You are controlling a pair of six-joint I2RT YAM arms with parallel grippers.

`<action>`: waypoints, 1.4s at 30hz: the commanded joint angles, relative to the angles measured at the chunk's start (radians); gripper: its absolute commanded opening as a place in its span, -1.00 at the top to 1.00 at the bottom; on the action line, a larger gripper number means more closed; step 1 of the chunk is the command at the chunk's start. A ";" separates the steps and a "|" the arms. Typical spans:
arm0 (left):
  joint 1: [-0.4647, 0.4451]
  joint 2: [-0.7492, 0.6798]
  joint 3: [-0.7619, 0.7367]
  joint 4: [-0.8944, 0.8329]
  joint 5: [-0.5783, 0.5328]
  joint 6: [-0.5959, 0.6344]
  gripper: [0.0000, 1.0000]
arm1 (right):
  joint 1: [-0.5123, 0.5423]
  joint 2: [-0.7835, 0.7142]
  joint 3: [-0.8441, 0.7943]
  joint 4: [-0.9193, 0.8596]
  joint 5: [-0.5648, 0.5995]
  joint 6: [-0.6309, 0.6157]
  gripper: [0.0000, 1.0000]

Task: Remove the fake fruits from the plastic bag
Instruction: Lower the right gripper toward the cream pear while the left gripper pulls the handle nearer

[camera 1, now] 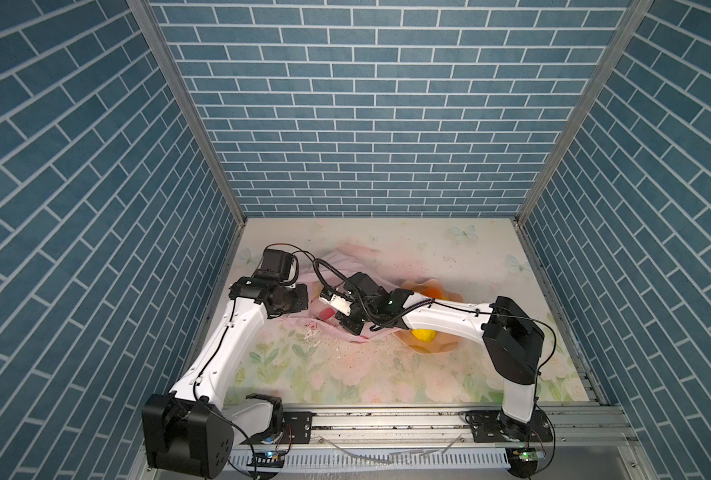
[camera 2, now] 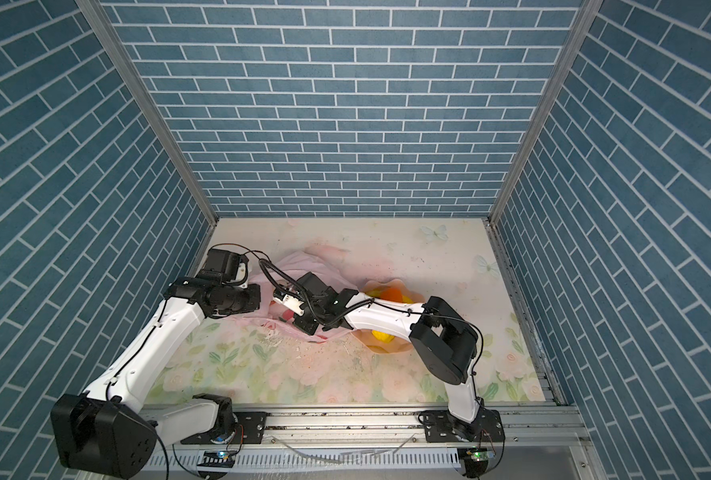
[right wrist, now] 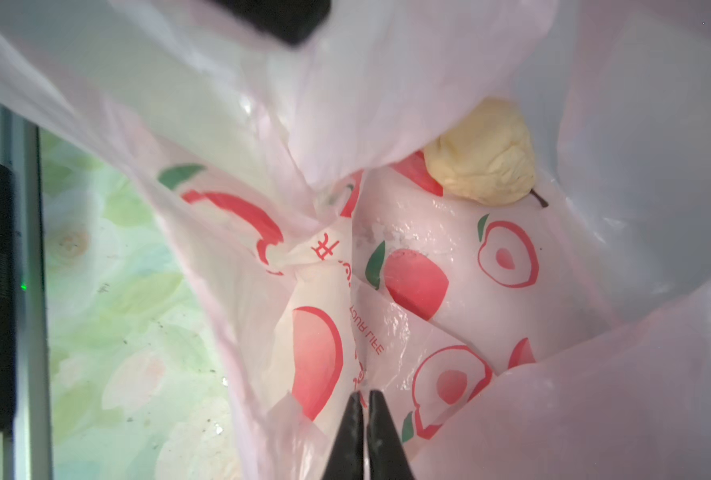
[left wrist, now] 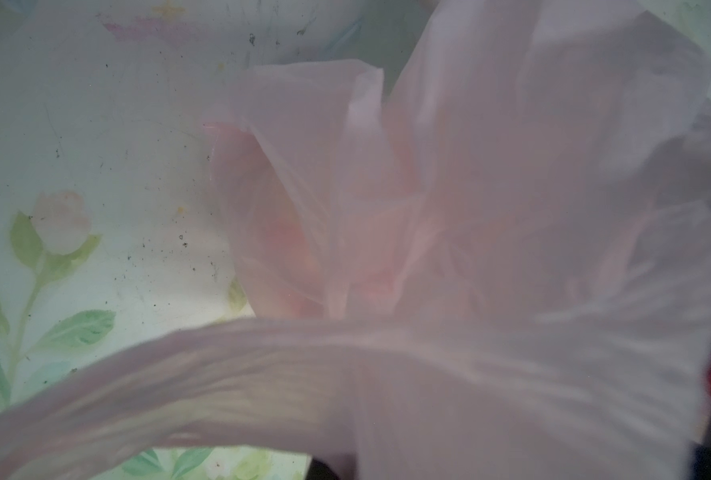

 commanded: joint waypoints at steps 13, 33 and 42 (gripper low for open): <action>-0.003 -0.206 -0.077 -0.023 -0.052 0.051 0.82 | 0.005 0.285 0.368 -0.131 0.073 0.081 0.79; -0.021 -0.283 -0.160 -0.142 -0.021 -0.244 0.81 | 0.007 0.322 0.452 -0.068 0.118 0.451 0.22; -0.241 -0.280 -0.203 -0.337 -0.284 -0.614 0.88 | -0.033 0.257 0.335 -0.027 -0.025 0.544 -0.15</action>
